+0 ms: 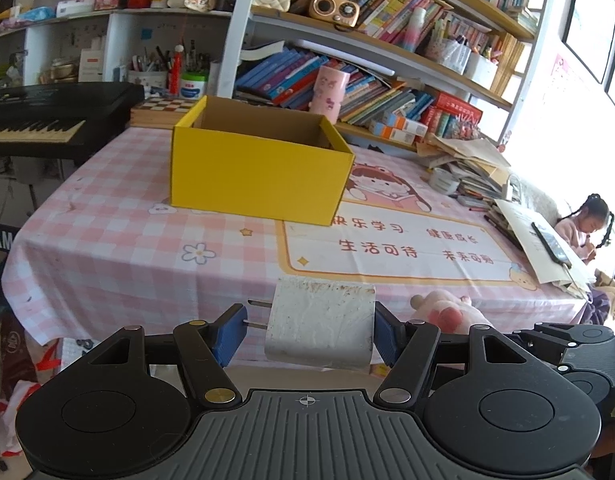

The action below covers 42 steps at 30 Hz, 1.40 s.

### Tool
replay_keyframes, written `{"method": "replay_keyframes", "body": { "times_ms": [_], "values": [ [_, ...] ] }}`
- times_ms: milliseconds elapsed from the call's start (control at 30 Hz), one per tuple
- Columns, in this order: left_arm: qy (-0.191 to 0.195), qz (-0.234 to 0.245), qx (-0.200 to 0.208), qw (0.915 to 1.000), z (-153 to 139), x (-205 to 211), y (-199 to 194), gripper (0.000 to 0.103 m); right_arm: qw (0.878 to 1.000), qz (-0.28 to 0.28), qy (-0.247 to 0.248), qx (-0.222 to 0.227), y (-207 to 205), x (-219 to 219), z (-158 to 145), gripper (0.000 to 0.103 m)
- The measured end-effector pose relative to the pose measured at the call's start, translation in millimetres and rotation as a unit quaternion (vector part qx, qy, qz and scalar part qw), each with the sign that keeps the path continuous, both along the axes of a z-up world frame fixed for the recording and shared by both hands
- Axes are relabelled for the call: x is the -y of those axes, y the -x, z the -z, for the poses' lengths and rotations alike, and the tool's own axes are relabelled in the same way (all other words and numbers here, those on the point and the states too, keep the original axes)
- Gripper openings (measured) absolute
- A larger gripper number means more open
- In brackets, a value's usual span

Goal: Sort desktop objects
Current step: 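Lift the pig and charger block and carry both toward the yellow box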

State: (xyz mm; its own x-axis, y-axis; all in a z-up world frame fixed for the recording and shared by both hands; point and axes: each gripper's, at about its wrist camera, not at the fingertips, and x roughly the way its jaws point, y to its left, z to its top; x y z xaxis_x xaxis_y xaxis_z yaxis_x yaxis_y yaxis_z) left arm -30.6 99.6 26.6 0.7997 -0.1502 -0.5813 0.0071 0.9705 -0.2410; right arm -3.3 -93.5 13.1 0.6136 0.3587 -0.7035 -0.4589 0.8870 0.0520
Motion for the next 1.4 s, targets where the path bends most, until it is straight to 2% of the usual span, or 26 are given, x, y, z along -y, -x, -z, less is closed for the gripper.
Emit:
{"method": "replay_keyframes", "body": {
  "times_ms": [433, 733, 1167, 1400],
  "values": [
    [-0.001, -0.019, -0.002, 0.9998, -0.2, -13.6, -3.4, 0.066, 1.0, -0.025, 0.001, 0.002, -6.6, -15.9, 1.9, 0.064],
    [-0.001, -0.001, -0.005, 1.0, 3.3, -7.2, -19.3, 0.066, 0.998, -0.052, 0.015, 0.013, -7.3, -23.2, 0.0, 0.064],
    [-0.007, -0.008, -0.014, 0.9998, 3.2, -16.8, -56.0, 0.066, 0.998, -0.059, 0.0, -0.003, -46.1, -28.3, 4.4, 0.064],
    [-0.01, -0.02, 0.003, 0.9997, -8.3, -25.7, -86.7, 0.066, 0.997, -0.065, -0.031, 0.015, -84.2, -36.1, -7.6, 0.064]
  ]
}}
